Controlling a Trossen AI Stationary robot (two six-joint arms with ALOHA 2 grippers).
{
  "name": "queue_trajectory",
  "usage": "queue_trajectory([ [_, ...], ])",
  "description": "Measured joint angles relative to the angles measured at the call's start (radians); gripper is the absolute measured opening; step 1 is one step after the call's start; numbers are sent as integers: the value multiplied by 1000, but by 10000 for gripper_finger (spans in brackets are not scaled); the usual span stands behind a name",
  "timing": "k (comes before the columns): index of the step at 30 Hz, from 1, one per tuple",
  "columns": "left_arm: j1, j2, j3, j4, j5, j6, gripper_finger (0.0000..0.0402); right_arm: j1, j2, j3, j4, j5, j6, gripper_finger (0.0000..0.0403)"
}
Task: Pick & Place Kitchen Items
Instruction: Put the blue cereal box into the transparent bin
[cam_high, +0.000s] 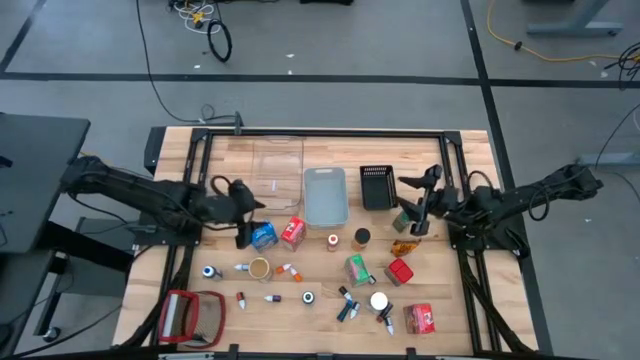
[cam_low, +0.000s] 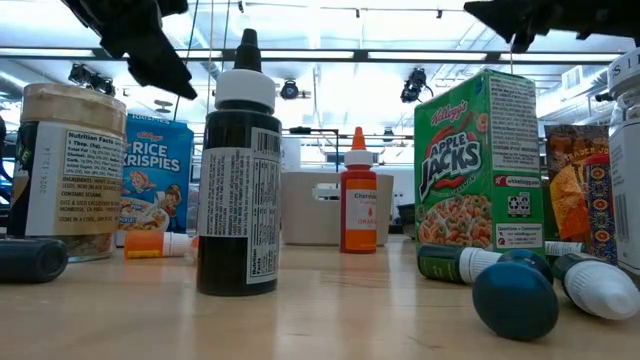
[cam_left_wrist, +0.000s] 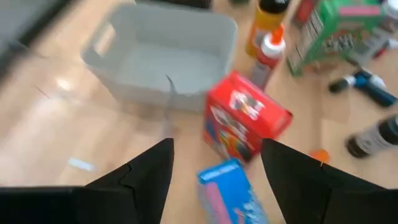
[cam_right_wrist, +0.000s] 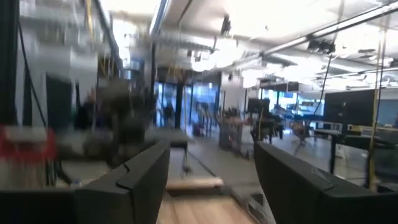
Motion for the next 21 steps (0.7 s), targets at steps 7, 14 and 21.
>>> queue_trajectory([
  [7, 0, 130, 92, -196, 42, -96, 250, 0, 83, 5, 119, -59, 10, 244],
  [14, 0, 221, 227, -424, 61, -178, 250, -2, 222, 119, 46, -78, -33, 249],
  [21, 0, 285, 281, -446, 123, -195, 250, -3, 319, 181, 1, -44, -179, 249],
])
